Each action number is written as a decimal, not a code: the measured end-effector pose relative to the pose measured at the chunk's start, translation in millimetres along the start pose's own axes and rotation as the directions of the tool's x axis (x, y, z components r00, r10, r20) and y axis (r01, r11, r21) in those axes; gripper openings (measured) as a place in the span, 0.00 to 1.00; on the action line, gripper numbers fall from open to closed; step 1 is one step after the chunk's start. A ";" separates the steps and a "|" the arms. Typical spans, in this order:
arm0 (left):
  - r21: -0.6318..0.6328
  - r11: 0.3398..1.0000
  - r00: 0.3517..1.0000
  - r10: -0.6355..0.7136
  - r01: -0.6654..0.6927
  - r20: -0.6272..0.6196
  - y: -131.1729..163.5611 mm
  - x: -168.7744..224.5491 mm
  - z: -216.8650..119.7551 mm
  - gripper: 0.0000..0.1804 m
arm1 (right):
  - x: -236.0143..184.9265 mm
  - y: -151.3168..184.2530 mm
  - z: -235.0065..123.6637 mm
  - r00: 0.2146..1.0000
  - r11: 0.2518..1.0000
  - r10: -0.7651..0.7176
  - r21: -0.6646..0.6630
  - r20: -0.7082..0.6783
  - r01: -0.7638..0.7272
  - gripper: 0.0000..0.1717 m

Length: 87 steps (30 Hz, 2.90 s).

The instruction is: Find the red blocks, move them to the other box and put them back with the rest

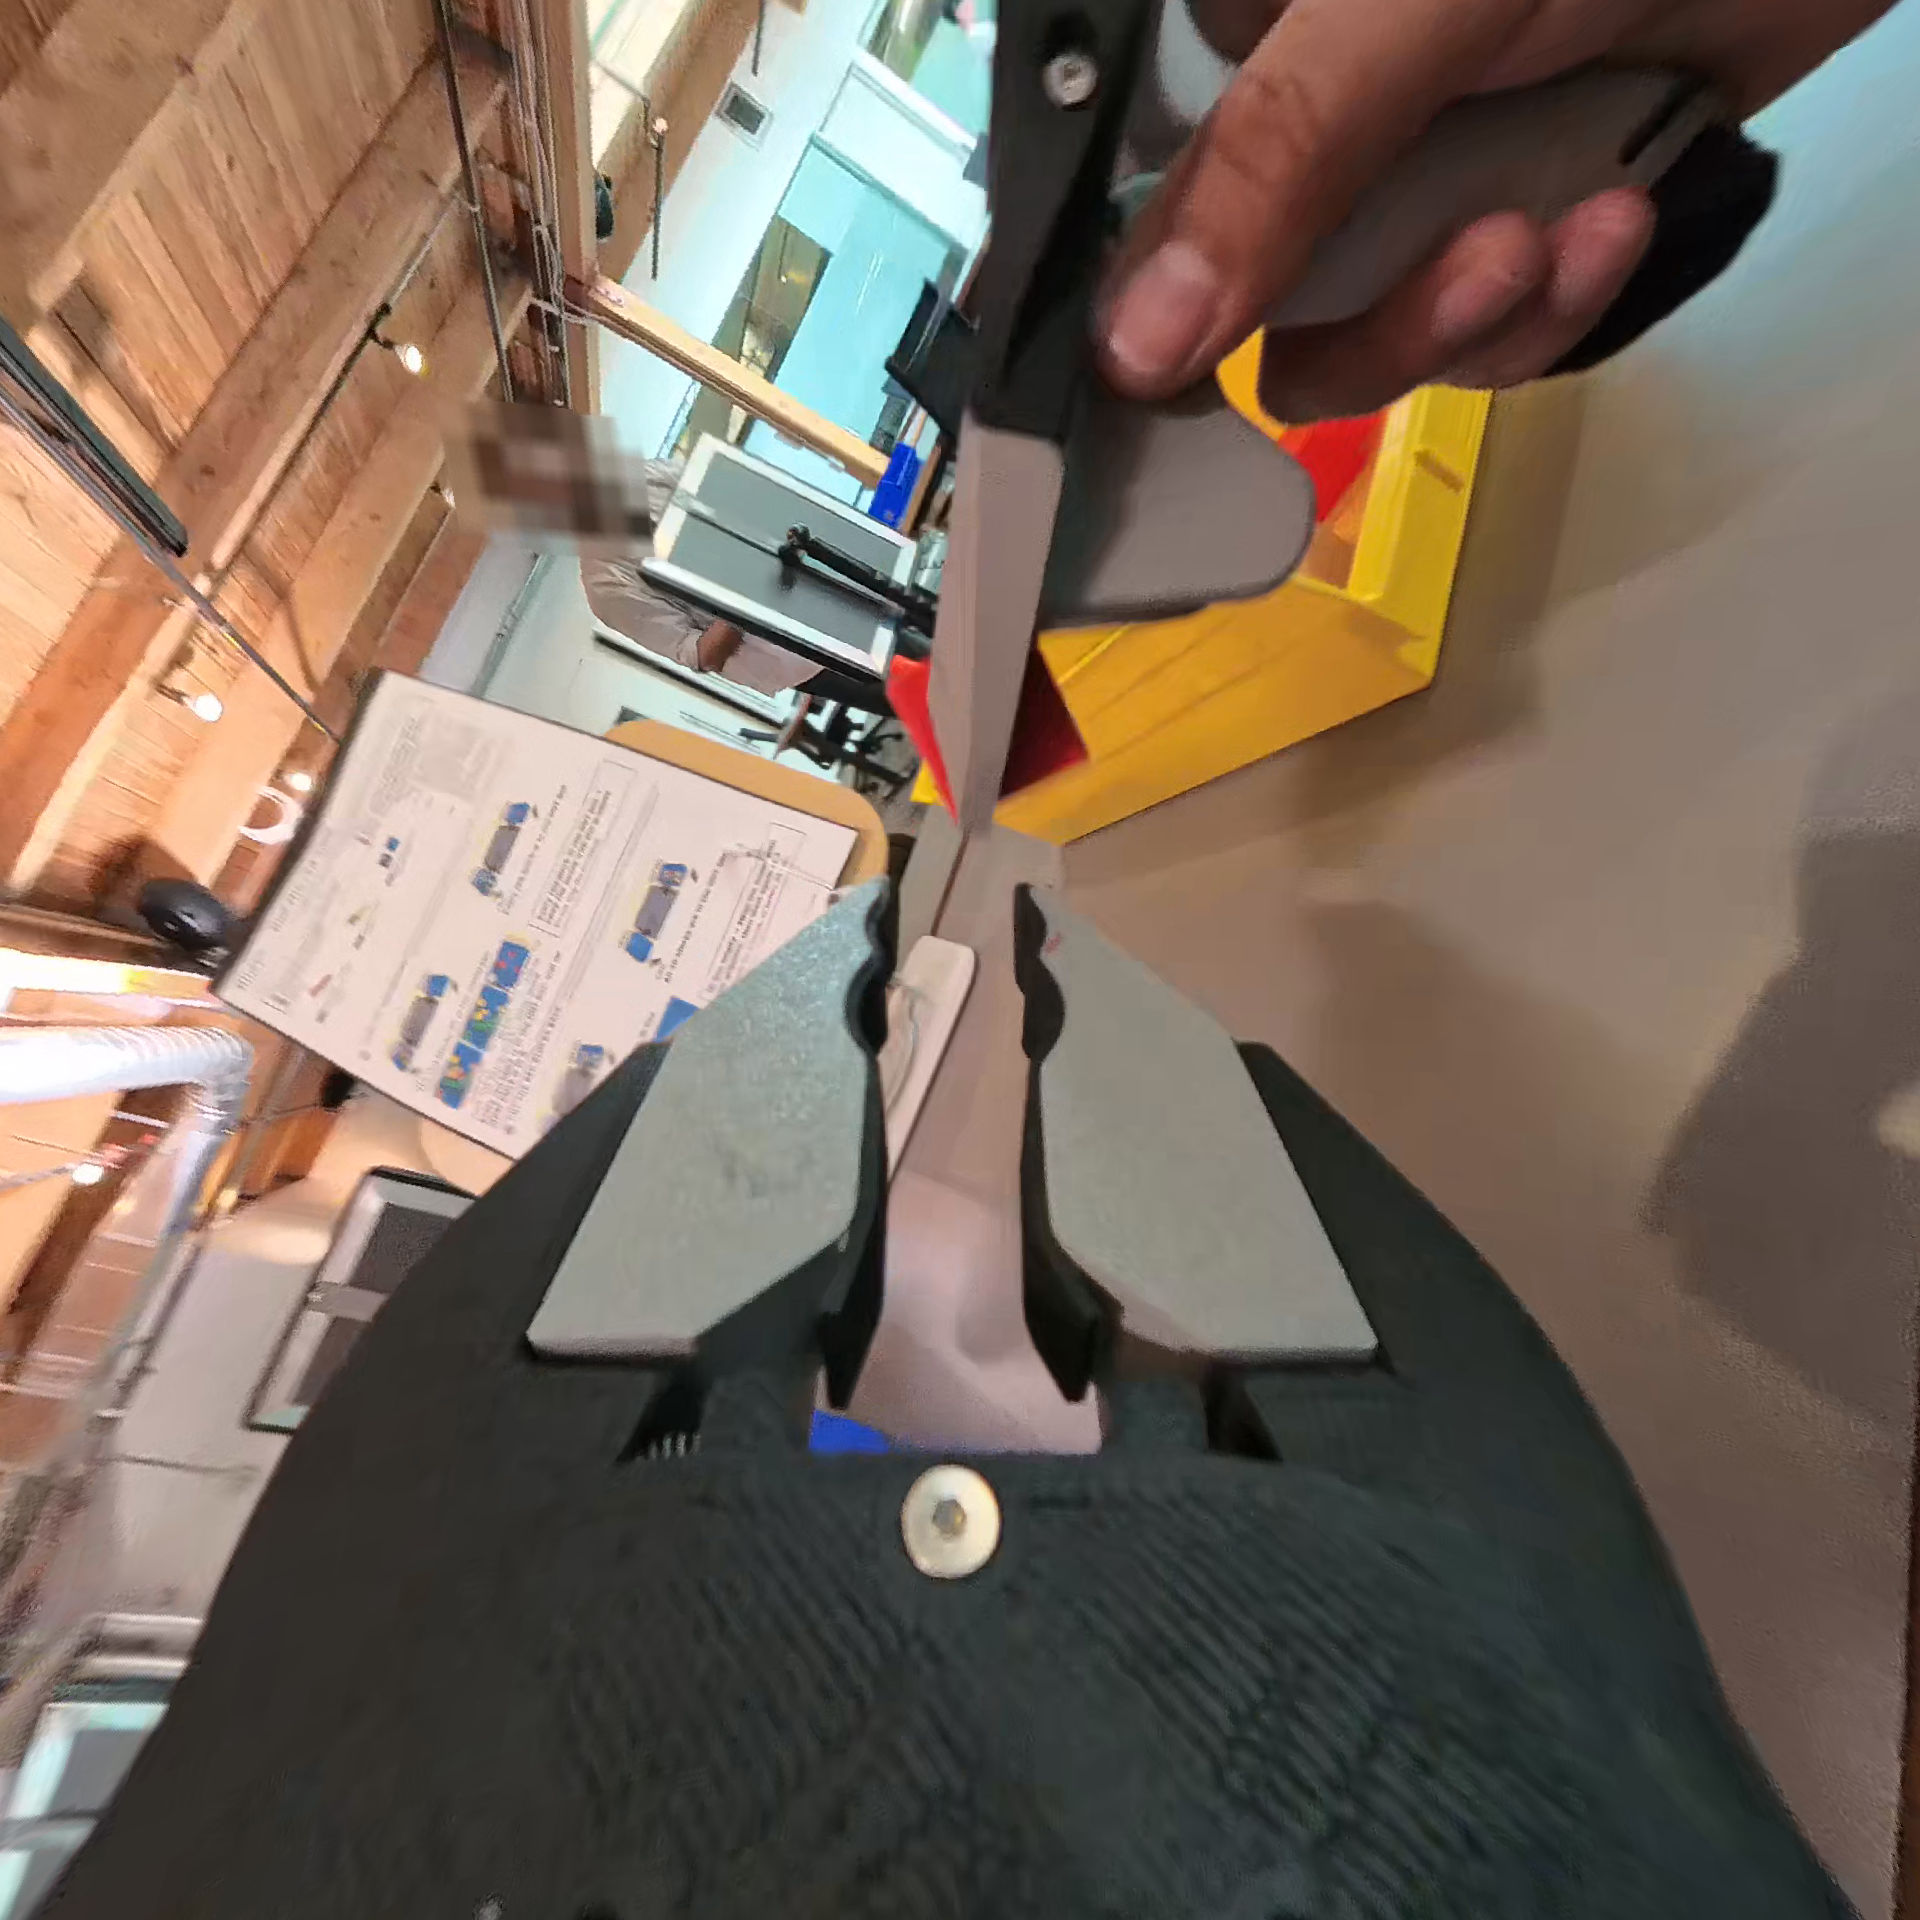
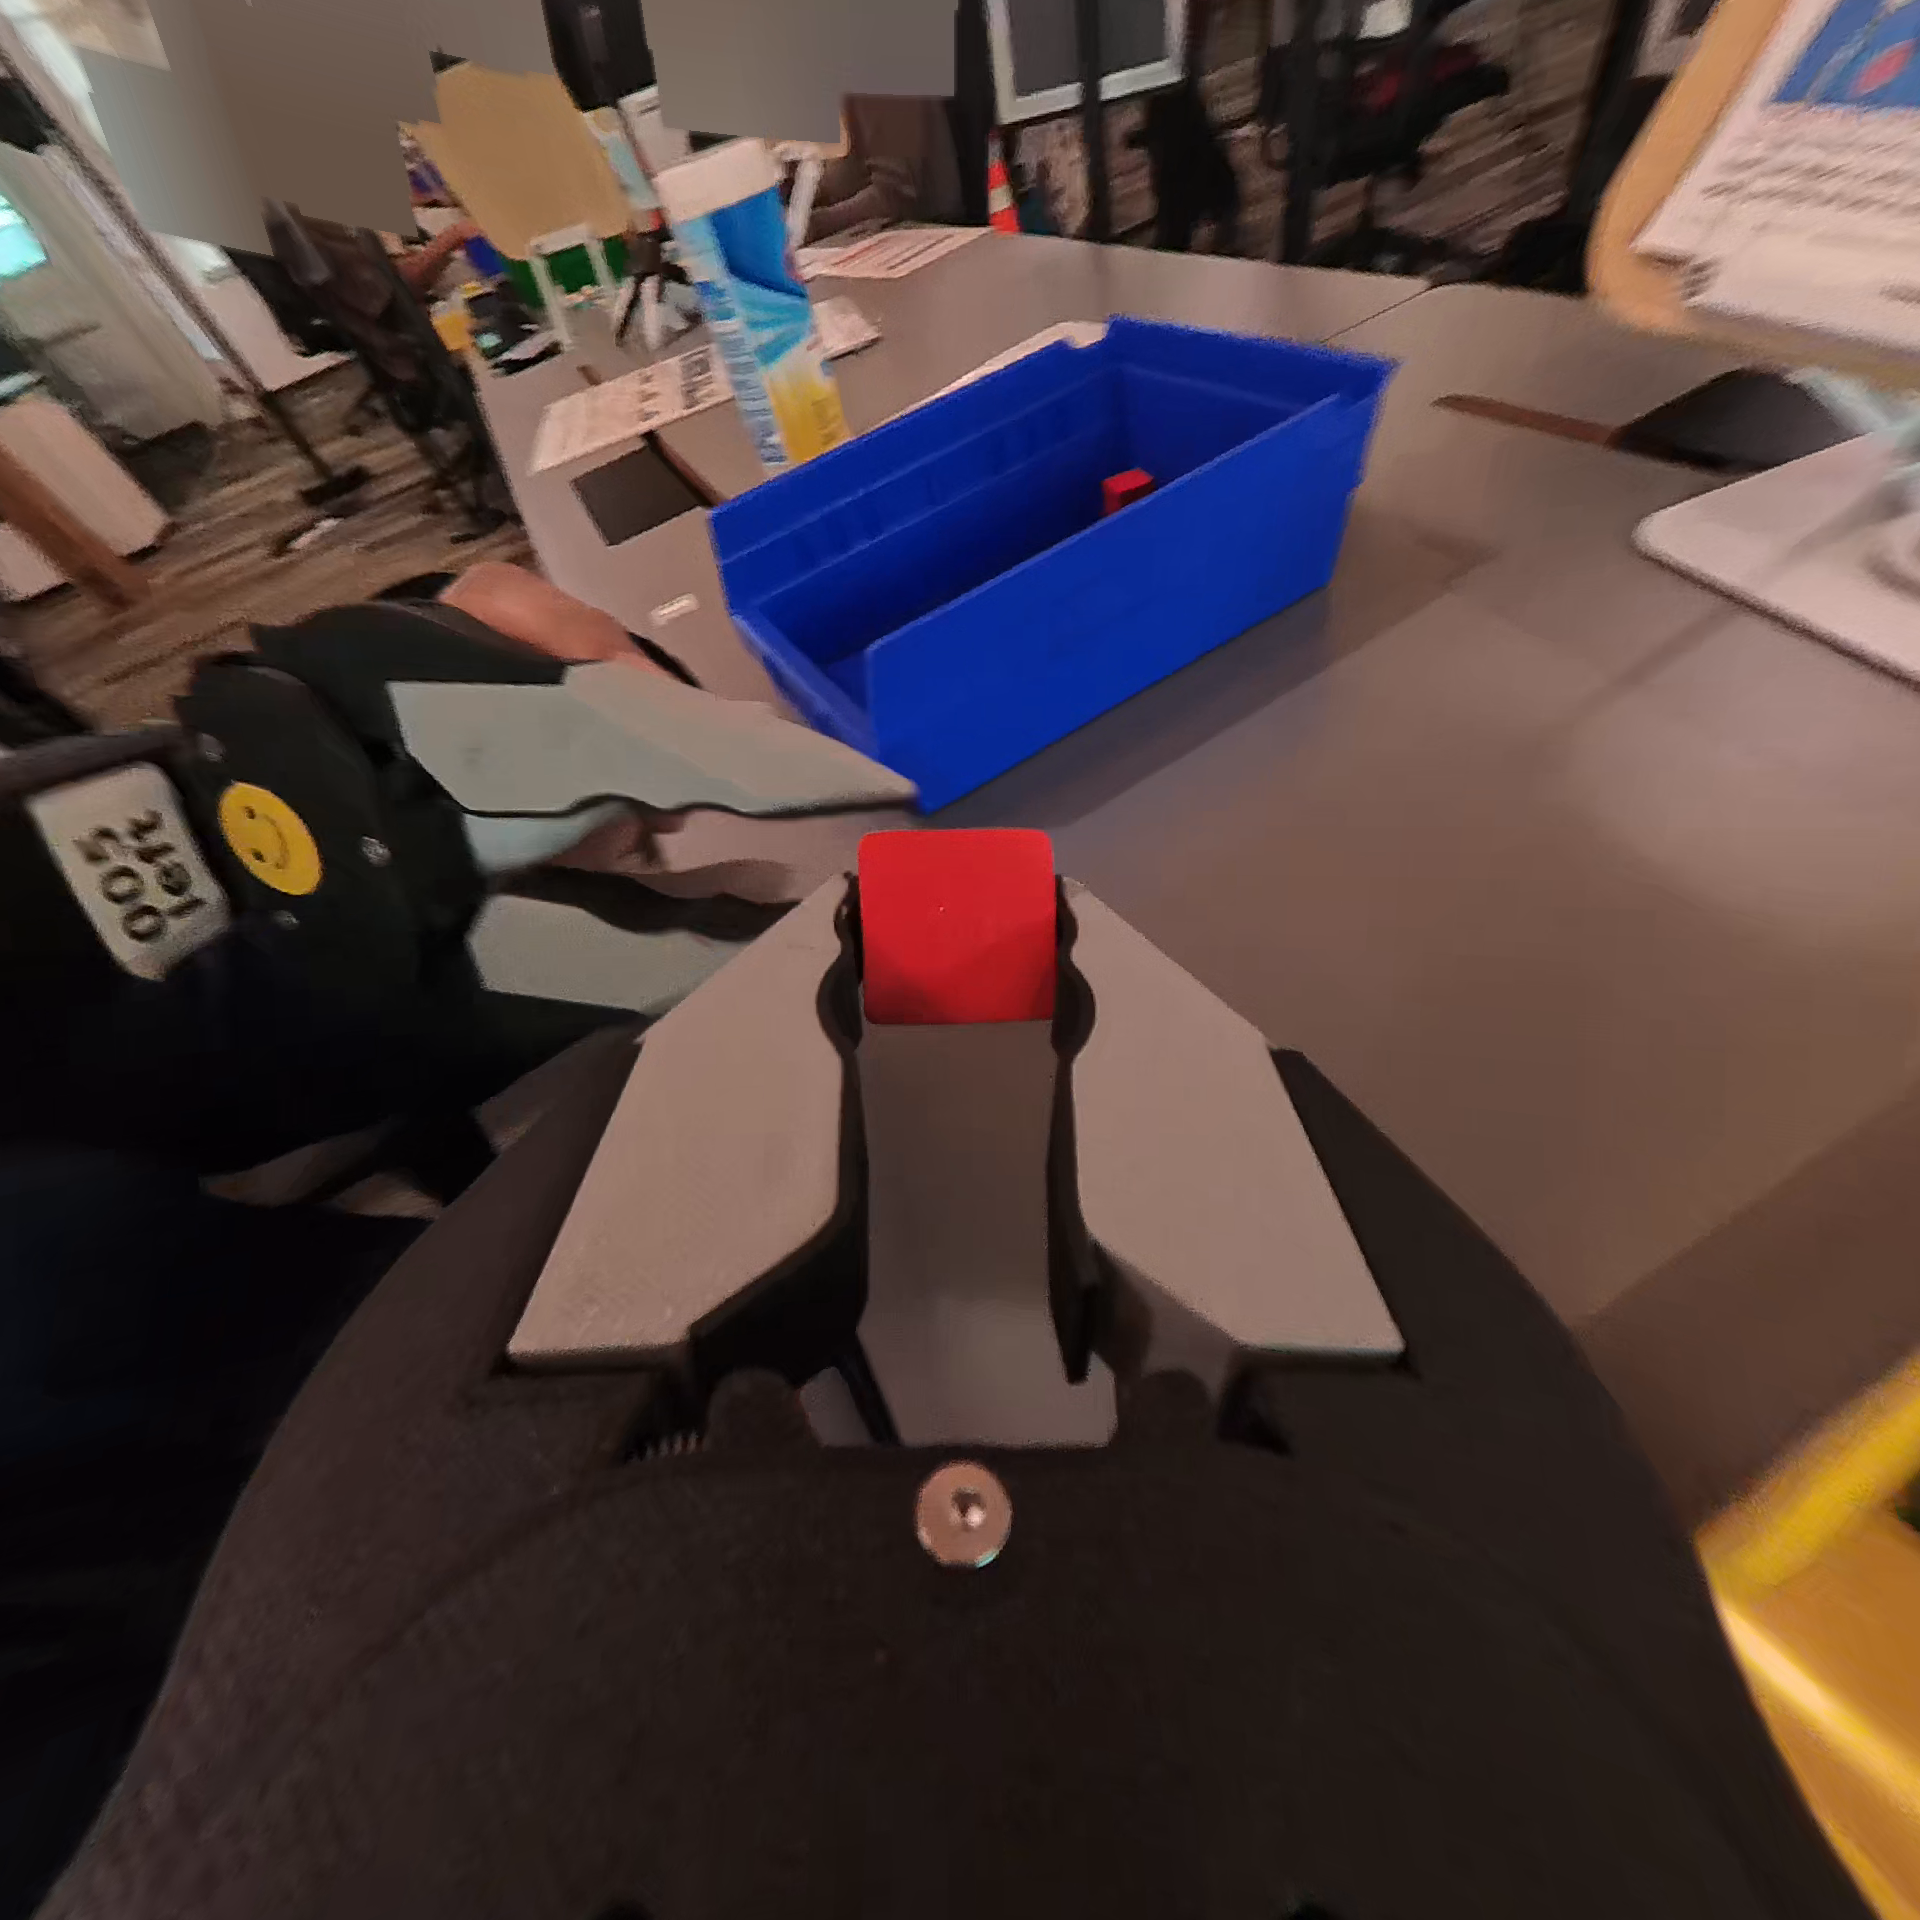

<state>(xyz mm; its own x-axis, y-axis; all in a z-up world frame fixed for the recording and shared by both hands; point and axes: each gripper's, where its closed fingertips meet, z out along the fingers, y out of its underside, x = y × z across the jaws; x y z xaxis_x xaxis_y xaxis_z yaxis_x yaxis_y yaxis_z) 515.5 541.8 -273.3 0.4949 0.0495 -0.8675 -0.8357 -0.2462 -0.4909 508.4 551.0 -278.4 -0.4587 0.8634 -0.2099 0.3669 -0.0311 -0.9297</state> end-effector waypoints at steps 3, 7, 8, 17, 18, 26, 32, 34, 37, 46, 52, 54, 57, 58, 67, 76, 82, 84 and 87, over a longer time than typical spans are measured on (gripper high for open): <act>0.005 0.994 0.993 -0.111 0.111 -0.029 2.9 -8.7 -2.9 0.08 | 59.0 -14.1 -37.4 0.951 0.995 -0.065 0.050 -0.303 0.084 0.19; 0.000 0.986 0.986 -0.165 0.166 -0.031 7.5 -15.5 -4.0 0.11 | 137.6 -7.4 -94.8 0.812 0.996 -0.027 0.056 -0.583 0.074 0.19; -0.004 0.986 0.985 -0.170 0.170 -0.034 8.5 -15.4 -3.7 0.11 | 154.0 -3.6 -105.6 0.781 0.996 -0.010 0.066 -0.624 0.065 0.18; -0.036 0.979 0.978 -0.204 0.202 -0.040 19.8 -17.3 -0.1 0.12 | 226.6 61.2 -121.2 0.692 0.989 0.087 -0.022 -0.717 -0.147 0.18; -0.033 0.977 0.976 -0.214 0.213 -0.043 20.1 -17.8 0.1 0.12 | 223.6 56.2 -121.7 0.696 0.992 0.080 -0.014 -0.713 -0.129 0.18; -0.132 0.902 0.909 -0.416 0.411 -0.012 59.1 -43.6 0.7 0.14 | 204.3 38.7 -120.1 0.731 0.996 0.071 0.014 -0.679 -0.084 0.18; -0.390 0.630 0.734 -0.638 0.671 0.233 195.0 -110.2 -26.4 0.31 | 191.6 32.3 -110.8 0.755 0.998 0.048 0.004 -0.654 -0.059 0.19; -0.387 0.526 0.641 -0.713 0.757 0.285 235.1 -126.6 -28.5 0.30 | 188.5 30.3 -107.4 0.762 0.999 0.044 0.005 -0.646 -0.053 0.19; -0.447 0.392 0.543 -0.790 0.804 0.285 284.8 -129.4 -15.1 0.31 | 185.1 29.4 -101.4 0.771 0.999 0.037 -0.003 -0.635 -0.050 0.19; -0.731 0.183 0.524 -0.808 0.657 0.269 370.6 -66.2 46.4 0.25 | 177.6 30.3 -88.1 0.784 0.999 0.020 -0.027 -0.620 -0.046 0.19; -0.763 0.064 0.427 -0.857 0.643 0.288 393.5 -43.7 59.3 0.18 | 177.1 29.4 -95.0 0.781 0.999 0.023 -0.017 -0.624 -0.042 0.19; -0.761 0.073 0.427 -0.861 0.645 0.278 393.4 -44.2 59.0 0.11 | 177.5 28.2 -99.0 0.780 0.999 0.030 -0.005 -0.625 -0.043 0.19; -0.780 0.099 0.465 -0.846 0.618 0.261 390.6 -44.0 50.4 0.11 | 175.6 26.4 -101.4 0.786 0.999 0.038 0.007 -0.617 -0.042 0.18; -0.775 0.115 0.472 -0.845 0.621 0.252 386.5 -46.7 47.7 0.11 | 174.1 25.8 -100.8 0.789 0.999 0.037 0.008 -0.613 -0.041 0.18; -0.429 0.471 0.582 -0.794 0.771 0.175 261.5 -111.3 -1.2 0.10 | 142.7 14.1 -75.0 0.862 1.000 0.017 0.007 -0.506 -0.015 0.18; -0.069 0.960 0.962 -0.273 0.273 -0.001 45.5 -57.9 -31.8 0.10 | 33.8 -13.2 -21.2 0.996 0.998 0.005 0.056 -0.092 0.000 0.19; -0.001 1.000 1.000 -0.013 0.013 -0.022 -2.8 -17.9 -24.2 0.10 | -33.6 -20.1 -9.5 0.991 0.997 -0.048 0.064 0.121 0.040 0.21; 0.009 1.000 0.999 0.002 -0.002 -0.041 -6.9 -11.4 -23.2 0.10 | -43.9 -22.2 -9.8 0.986 0.996 -0.046 0.077 0.159 0.034 0.21; 0.009 0.999 0.999 0.040 -0.039 -0.013 -9.5 -9.3 -19.6 0.10 | -54.7 -19.7 -4.4 0.974 0.998 -0.015 0.068 0.228 0.000 0.21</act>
<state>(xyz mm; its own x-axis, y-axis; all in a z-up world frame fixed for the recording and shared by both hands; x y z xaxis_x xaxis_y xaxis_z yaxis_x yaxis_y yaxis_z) 523.5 524.7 -259.0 0.4645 0.0276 -0.8852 -0.8567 -0.2394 -0.4570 529.8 506.5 -247.3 -0.6366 0.7264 -0.2592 0.3115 -0.0653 -0.9480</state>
